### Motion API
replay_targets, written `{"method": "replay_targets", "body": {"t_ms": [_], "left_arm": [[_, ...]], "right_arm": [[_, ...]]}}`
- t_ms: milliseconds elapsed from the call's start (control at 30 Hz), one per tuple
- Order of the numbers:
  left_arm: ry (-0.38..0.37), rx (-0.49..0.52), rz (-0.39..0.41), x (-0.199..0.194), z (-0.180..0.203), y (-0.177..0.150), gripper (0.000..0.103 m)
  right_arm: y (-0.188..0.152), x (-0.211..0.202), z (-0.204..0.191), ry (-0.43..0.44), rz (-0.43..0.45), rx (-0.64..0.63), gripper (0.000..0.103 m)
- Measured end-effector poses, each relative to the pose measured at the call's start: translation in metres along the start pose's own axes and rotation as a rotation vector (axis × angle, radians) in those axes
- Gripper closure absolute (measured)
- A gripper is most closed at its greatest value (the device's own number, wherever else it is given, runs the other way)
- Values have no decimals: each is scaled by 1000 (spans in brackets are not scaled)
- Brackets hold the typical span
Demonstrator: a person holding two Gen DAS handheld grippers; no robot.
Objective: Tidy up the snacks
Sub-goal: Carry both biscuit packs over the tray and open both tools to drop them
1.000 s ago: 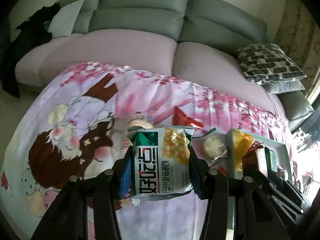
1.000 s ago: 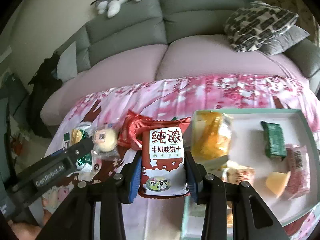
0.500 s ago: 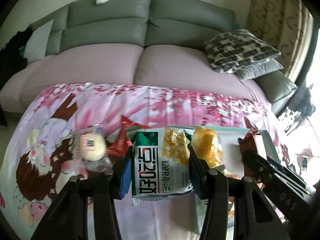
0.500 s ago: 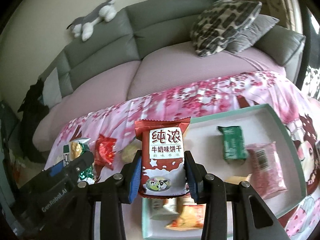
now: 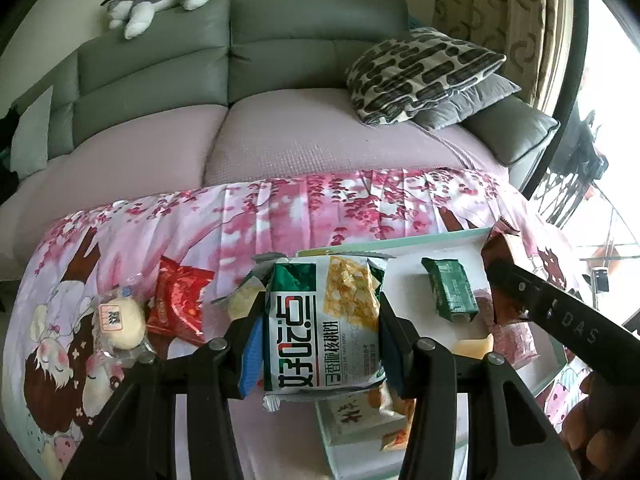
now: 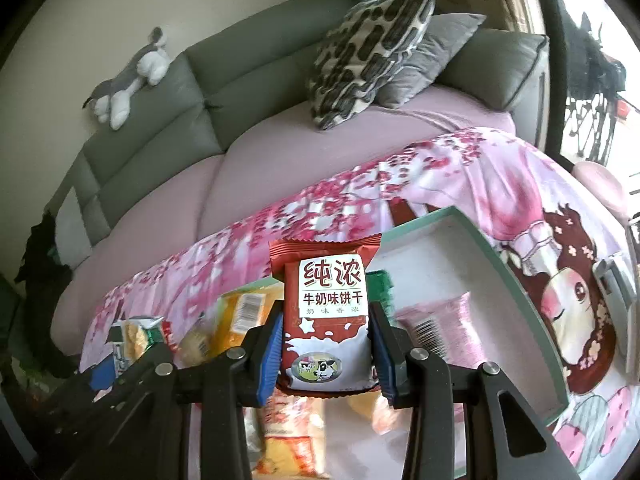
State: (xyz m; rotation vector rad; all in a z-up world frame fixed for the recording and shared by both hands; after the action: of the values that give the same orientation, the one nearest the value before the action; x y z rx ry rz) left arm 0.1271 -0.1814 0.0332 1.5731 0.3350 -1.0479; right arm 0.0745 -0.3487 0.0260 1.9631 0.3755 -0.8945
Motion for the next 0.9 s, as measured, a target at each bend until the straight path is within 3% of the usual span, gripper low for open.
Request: {"method": "replay_targets", "body": {"t_ms": [400,900], "left_arm": [[-54,46,-25,25,38,24,52],[-72,90,-140,80,67,19,52]], "right_arm": [[9,14,36,-88,29,27,61],[11,33,62,-135,4,65,61]]}}
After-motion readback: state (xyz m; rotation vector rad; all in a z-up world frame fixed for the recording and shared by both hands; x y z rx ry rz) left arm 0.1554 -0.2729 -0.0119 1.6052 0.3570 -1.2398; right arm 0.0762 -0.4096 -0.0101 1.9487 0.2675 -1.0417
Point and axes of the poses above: each gripper's, at about its wrist camera, not at the fingertips, and x roughly the way its jaws point, z to its right, y to its top, the point moved 7 cm from there along x, roughly the way its jaws point, and after that the axes turned 3 degrees about -z, right-handed, at the moved point
